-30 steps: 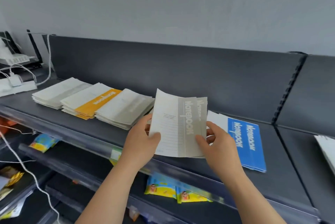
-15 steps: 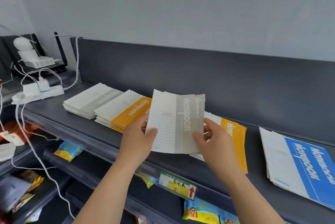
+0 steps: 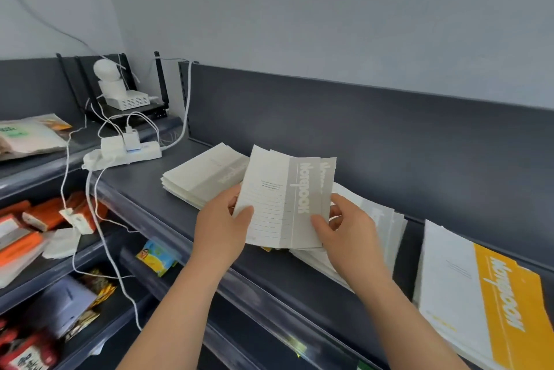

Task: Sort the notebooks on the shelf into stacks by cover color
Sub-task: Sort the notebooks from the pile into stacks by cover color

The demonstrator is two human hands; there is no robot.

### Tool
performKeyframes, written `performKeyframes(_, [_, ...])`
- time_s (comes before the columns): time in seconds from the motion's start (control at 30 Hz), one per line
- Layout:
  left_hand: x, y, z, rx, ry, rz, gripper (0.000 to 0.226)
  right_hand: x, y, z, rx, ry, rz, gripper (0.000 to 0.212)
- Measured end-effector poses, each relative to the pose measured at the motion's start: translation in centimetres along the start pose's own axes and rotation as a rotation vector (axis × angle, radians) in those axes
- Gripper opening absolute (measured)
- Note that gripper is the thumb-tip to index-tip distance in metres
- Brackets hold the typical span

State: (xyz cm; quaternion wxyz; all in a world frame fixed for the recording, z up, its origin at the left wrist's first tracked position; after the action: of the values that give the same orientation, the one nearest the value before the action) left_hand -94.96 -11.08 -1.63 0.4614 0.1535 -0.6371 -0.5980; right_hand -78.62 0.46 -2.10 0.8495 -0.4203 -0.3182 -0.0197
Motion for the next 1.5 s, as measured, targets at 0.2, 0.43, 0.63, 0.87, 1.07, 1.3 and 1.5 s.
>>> performKeyframes(0.2, [3.9,-2.7,7.0,-0.031,-0.028,0.035,0.032,-6.7,-2.3,4.1,-0.032,0.027,-0.005,0.033])
performKeyframes(0.43, [8.6,-5.1,14.8,-0.093,-0.070,0.136,0.035,-14.1,-4.7,7.9,-0.087,0.068,-0.142,0.026])
performKeyframes(0.63, [9.6,-7.6,19.6,-0.093,-0.126,0.227,0.028,-17.7,-5.2,10.5,-0.151,0.019,-0.385,0.023])
performKeyframes(0.87, [9.4,-10.1,22.0,-0.092,-0.152,0.302,0.022,-19.7,-5.3,11.5,-0.153,-0.093,-0.587,0.025])
performKeyframes(1.07, [9.3,-10.7,22.5,-0.145,-0.107,0.405,0.022,-20.2,-5.4,11.4,-0.156,-0.115,-0.606,0.023])
performKeyframes(1.3, [9.9,-7.9,20.6,-0.322,-0.035,0.450,0.033,-17.4,-7.1,10.7,-0.062,0.071,-0.523,0.035])
performKeyframes(1.5, [7.5,-4.8,16.5,-0.429,-0.178,0.325,0.036,-14.1,-7.3,7.7,-0.091,0.123,-0.573,0.040])
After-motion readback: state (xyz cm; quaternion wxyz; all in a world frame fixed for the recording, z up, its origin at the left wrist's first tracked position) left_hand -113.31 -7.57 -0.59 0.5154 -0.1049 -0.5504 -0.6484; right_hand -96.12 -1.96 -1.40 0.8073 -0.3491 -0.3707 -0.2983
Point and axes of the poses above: each hand's wrist, its own z-axis towards the middle knuckle, its own x-axis out of the back of the hand, y = z × x, the point moved 4 cm from there along z, towards the middle knuckle, and after that the axes turned 11 degrees about x, right-handed, at the moved point
